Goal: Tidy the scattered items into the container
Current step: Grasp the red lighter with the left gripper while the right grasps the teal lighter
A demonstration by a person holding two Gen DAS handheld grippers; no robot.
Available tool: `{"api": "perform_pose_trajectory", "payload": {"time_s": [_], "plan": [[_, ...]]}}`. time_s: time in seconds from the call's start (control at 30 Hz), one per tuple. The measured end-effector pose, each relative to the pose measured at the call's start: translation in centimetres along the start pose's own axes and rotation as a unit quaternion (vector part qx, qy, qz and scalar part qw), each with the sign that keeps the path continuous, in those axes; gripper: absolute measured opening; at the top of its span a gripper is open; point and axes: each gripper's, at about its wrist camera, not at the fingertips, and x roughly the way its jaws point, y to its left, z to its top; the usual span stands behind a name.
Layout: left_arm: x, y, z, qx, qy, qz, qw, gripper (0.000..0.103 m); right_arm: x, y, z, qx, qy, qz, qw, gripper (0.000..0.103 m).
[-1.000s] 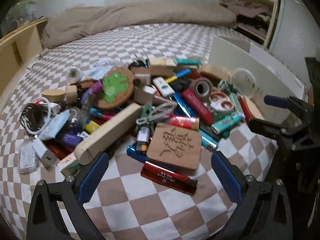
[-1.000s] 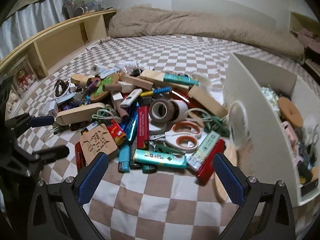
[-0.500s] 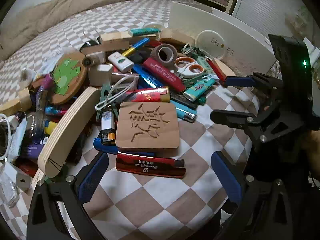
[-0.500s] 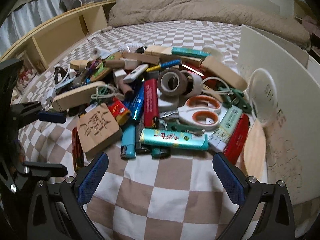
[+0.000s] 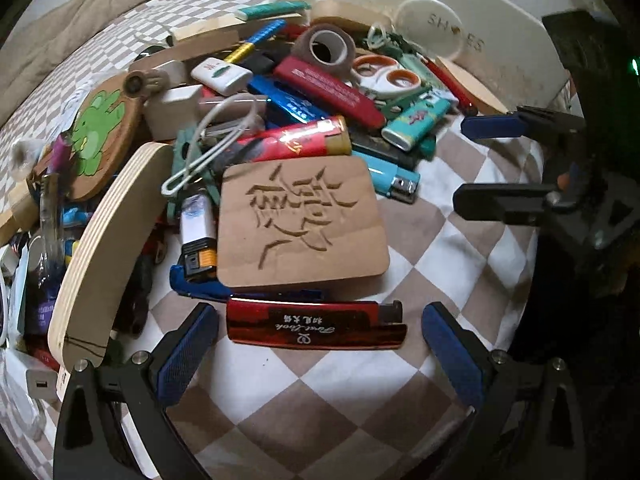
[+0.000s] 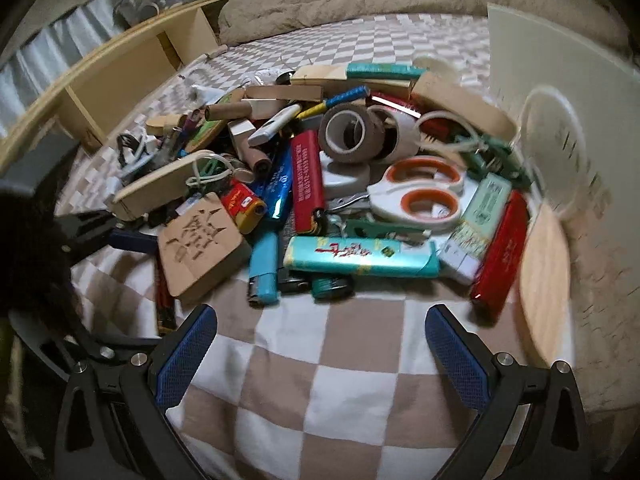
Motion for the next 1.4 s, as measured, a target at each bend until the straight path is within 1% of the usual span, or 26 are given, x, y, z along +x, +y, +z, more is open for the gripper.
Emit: {"api": "perform_pose_trajectory", "payload": {"time_s": [0.17,0.2,0.23,0.33,0.4,0.47,0.57,0.67,0.8,0.93,1.03,1.1,1.23,1.27,1.3,1.33,1.4], "plan": [[0.0,0.0,-0.1,-0.005,-0.001,0.004,1.0,0.103,-0.2,-0.7,0.5,0.027,0.0,0.05,0.998,0.103],[-0.2,0.1,-0.3,-0.008,-0.001,0.007,0.9999,0.102,-0.3,-0.7,0.7,0.031,-0.001,0.06,0.998,0.103],[-0.3,0.2,-0.3,-0.009,-0.003,0.009,0.9999,0.098,-0.4,-0.7,0.9,0.033,-0.003,0.063,0.997,0.103],[-0.7,0.6,-0.7,-0.016,-0.013,0.01,0.9997,0.092,-0.5,-0.6,1.3,0.03,-0.009,0.05,0.998,0.103],[-0.9,0.8,-1.0,-0.02,-0.019,0.008,0.9996,0.089,-0.4,-0.7,1.6,0.027,-0.01,0.041,0.999,0.103],[-1.1,1.0,-1.1,-0.023,-0.022,0.006,0.9995,0.084,-0.4,-0.8,1.7,0.023,-0.012,0.03,0.999,0.103],[-1.4,1.1,-1.2,-0.03,-0.024,0.005,0.9993,0.084,-0.2,-0.7,2.1,0.005,-0.016,0.005,1.0,0.103],[-1.8,2.0,-1.1,-0.03,-0.026,0.009,0.9992,0.084,0.2,-0.4,2.5,-0.014,-0.012,-0.002,1.0,0.103],[-2.5,1.3,-0.7,-0.04,-0.037,0.016,0.9984,0.084,1.1,0.1,2.8,-0.038,-0.004,-0.023,0.999,0.103],[-3.3,0.8,-0.9,-0.066,-0.053,0.021,0.9962,0.084,1.8,-0.2,3.0,-0.035,0.005,-0.035,0.999,0.103],[-3.8,0.7,-1.3,-0.099,-0.063,0.026,0.9928,0.084,2.1,-0.3,3.1,-0.033,0.008,-0.04,0.999,0.103],[-4.8,1.6,-2.7,-0.121,-0.065,0.038,0.9898,0.084,2.2,-0.2,3.2,-0.037,0.009,-0.045,0.998,0.103],[-4.4,2.1,-3.1,-0.183,-0.067,0.057,0.9792,0.084,2.5,0.2,3.2,-0.041,0.012,-0.065,0.997,0.103],[-4.2,2.2,-2.9,-0.192,-0.067,0.064,0.9769,0.084,2.4,0.2,3.1,-0.042,0.013,-0.074,0.996,0.102],[-4.0,2.3,-2.9,-0.201,-0.069,0.07,0.9745,0.084,2.5,0.4,3.0,-0.044,0.014,-0.086,0.995,0.098],[-3.8,2.5,-3.0,-0.215,-0.072,0.073,0.9712,0.084,2.5,0.4,2.9,-0.044,0.013,-0.093,0.995,0.097],[-3.6,2.8,-3.3,-0.236,-0.074,0.07,0.9664,0.084,2.3,0.2,2.9,-0.037,0.009,-0.098,0.994,0.09]]}}
